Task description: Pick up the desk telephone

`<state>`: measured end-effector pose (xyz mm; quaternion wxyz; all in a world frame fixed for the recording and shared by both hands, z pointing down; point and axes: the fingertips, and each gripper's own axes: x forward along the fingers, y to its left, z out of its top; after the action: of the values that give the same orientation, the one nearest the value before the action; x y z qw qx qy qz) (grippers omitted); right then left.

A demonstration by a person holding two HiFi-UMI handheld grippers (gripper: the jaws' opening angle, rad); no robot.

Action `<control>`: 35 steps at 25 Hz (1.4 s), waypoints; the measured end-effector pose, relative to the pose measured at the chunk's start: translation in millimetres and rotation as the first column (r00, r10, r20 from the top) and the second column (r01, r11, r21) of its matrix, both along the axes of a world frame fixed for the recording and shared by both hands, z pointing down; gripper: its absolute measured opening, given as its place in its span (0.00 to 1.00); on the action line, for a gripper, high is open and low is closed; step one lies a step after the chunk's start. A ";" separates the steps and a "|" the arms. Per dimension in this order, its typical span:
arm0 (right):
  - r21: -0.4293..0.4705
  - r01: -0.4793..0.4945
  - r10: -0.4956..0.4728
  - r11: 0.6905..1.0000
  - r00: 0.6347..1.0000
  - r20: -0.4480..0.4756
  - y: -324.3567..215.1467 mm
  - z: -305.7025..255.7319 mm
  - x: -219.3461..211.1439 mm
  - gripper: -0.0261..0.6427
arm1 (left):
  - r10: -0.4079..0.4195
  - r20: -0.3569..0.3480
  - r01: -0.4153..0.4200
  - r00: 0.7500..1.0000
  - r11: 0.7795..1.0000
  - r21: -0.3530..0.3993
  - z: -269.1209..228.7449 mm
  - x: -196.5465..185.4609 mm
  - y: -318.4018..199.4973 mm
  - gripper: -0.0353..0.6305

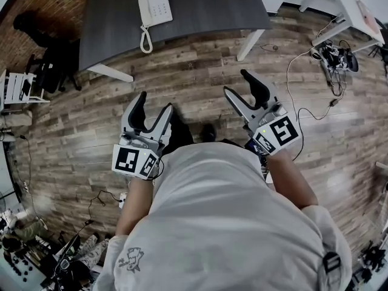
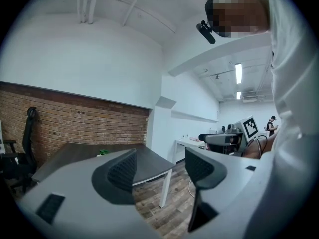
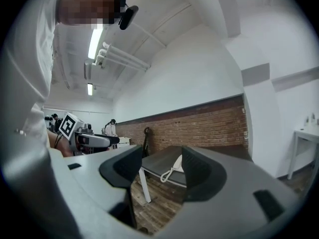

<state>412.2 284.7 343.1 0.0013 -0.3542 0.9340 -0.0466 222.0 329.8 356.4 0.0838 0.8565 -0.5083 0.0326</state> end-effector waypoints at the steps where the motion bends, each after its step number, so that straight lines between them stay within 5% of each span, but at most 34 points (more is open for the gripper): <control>1: 0.000 -0.010 0.010 1.000 1.000 0.003 -0.6 -0.3 4.0 0.42 | 0.005 -0.001 -0.005 1.000 1.000 0.000 0.2 1.8 -3.1 0.53; 18: -0.005 -0.124 0.124 0.992 0.992 -0.007 -32.4 -1.7 20.6 0.42 | 0.098 -0.035 -0.098 0.995 0.995 0.011 2.9 10.9 -81.7 0.53; 35: -0.019 -0.130 0.129 0.991 0.991 -0.047 -156.2 -6.2 -98.4 0.42 | 0.107 -0.051 -0.108 0.993 0.994 -0.013 6.7 -118.4 -194.0 0.53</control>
<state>313.8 128.6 336.9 -0.0211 -0.4151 0.9082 -0.0488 103.6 135.8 363.1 0.1014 0.8826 -0.4587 0.0195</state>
